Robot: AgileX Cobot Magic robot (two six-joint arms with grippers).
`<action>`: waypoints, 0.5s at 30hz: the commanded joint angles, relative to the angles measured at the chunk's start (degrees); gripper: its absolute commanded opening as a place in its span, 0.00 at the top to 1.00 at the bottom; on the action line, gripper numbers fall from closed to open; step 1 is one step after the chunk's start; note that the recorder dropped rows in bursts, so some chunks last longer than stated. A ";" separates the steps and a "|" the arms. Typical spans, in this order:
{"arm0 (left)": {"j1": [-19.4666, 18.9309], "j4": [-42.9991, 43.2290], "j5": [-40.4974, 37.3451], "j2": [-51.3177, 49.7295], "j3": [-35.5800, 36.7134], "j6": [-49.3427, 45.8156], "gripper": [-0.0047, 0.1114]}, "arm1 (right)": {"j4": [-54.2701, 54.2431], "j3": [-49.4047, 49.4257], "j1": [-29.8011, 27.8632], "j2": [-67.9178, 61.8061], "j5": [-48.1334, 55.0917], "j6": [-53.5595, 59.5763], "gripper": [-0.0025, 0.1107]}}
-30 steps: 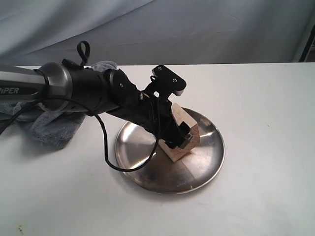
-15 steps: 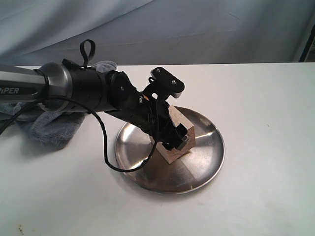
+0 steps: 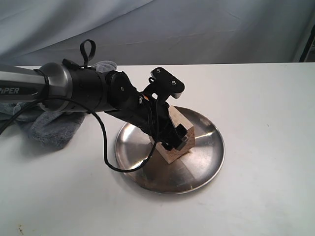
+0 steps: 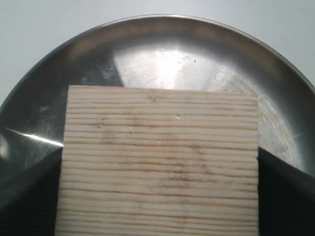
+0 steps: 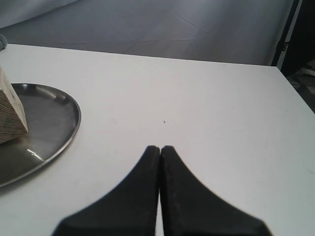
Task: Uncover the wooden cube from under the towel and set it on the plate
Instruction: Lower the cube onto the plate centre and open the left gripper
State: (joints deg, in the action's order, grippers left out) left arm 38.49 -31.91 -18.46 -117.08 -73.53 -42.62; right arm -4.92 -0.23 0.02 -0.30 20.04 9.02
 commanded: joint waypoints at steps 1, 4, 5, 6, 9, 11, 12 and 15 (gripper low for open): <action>0.12 0.01 1.66 0.82 -0.68 0.40 0.93 | -0.23 0.23 0.07 0.30 0.00 -0.03 0.98; 0.12 0.01 1.66 0.82 -0.68 0.40 0.82 | -0.23 0.23 0.07 0.30 0.00 -0.03 0.98; 0.12 0.01 1.66 0.82 -0.68 0.40 0.71 | -0.23 0.23 0.07 0.30 0.00 -0.03 0.98; 0.12 0.01 1.66 0.82 -0.68 0.40 0.62 | -0.23 0.23 0.07 0.30 0.00 -0.03 0.98; 0.12 1.18 1.27 0.82 -0.68 0.40 0.11 | -0.23 0.23 0.07 0.30 0.00 -0.03 0.98; 0.12 3.71 -0.59 0.82 -0.68 0.54 0.06 | -0.23 0.23 0.07 0.30 0.00 -0.03 0.98; 0.12 5.22 -1.61 0.82 -0.68 0.54 0.06 | -0.23 0.23 0.07 0.30 0.00 -0.03 0.98; 0.12 6.14 -2.47 0.82 -0.68 0.54 0.06 | -0.23 0.23 0.07 0.30 0.00 -0.03 0.98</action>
State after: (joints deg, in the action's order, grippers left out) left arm 38.49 -26.53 -20.50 -116.96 -73.87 -42.50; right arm -4.92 -0.23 0.02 -0.30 20.04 9.02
